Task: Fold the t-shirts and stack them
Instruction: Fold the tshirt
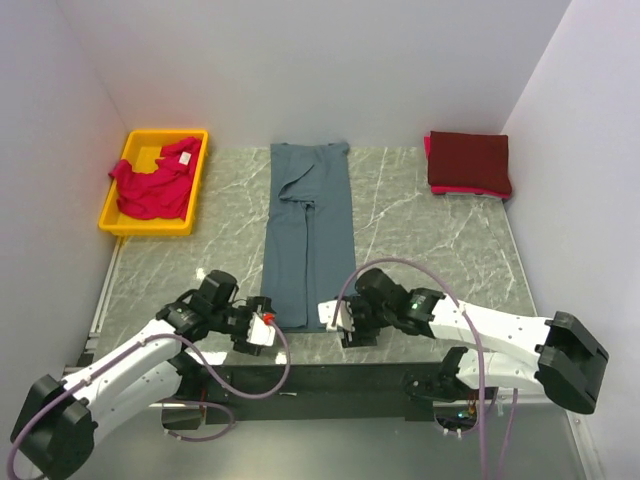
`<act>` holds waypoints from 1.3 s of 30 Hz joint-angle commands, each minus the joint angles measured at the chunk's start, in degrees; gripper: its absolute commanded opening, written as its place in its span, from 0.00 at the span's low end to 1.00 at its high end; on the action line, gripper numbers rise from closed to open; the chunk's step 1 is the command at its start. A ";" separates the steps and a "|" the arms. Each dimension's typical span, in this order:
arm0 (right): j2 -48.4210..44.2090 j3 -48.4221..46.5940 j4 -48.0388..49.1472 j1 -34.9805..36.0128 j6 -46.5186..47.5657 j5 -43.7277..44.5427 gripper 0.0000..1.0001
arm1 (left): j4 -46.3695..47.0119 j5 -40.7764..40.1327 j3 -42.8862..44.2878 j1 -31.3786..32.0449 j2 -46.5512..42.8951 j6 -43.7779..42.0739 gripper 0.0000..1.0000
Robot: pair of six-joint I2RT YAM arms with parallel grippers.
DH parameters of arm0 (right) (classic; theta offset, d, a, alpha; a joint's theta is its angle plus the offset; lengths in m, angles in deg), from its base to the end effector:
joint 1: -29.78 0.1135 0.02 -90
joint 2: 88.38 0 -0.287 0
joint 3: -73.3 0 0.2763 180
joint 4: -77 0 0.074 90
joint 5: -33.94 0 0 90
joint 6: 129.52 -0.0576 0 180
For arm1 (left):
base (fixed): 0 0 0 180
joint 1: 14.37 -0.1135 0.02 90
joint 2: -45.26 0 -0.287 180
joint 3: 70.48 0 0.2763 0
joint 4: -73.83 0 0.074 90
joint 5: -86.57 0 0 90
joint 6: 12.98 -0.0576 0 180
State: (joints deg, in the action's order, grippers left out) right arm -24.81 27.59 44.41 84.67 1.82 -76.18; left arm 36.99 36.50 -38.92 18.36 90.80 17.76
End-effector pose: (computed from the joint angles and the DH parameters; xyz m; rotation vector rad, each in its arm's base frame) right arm 0.1200 0.2051 0.1870 -1.9249 1.5167 0.5346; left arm 0.1161 -0.1186 0.1600 1.8290 1.3603 -0.6147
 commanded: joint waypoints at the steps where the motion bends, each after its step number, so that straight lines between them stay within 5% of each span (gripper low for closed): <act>1: 1.02 3.45 8.45 0.92 1.98 2.01 0.69 | 7.14 -3.09 -0.57 1.89 3.13 0.11 0.77; 5: 2.26 4.86 8.89 0.92 2.69 3.24 0.66 | 9.09 -3.80 0.22 2.25 7.28 3.01 0.65; 10: 3.75 6.01 9.16 0.92 3.83 3.94 0.59 | 9.62 -4.94 0.05 2.34 9.22 1.61 0.63; 18: 10.07 2.85 6.09 0.92 4.01 5.26 0.38 | 6.72 -6.17 0.04 2.34 11.50 -1.73 0.51; 24: 14.83 -0.49 3.53 1.00 3.13 6.23 0.27 | 5.66 -7.05 0.75 2.34 13.34 -2.87 0.33; 30: 13.69 -0.85 2.39 1.00 -0.38 6.84 0.00 | 3.90 -7.49 1.63 2.34 13.79 -3.84 0.05; 39: 2.44 -4.97 -4.82 1.97 -6.70 4.12 0.00 | -9.97 -1.69 7.77 3.57 8.61 -3.23 0.00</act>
State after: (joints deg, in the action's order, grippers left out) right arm -18.04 25.71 43.60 85.94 -1.15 -70.76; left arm 35.03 30.79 -34.81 21.31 101.88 14.72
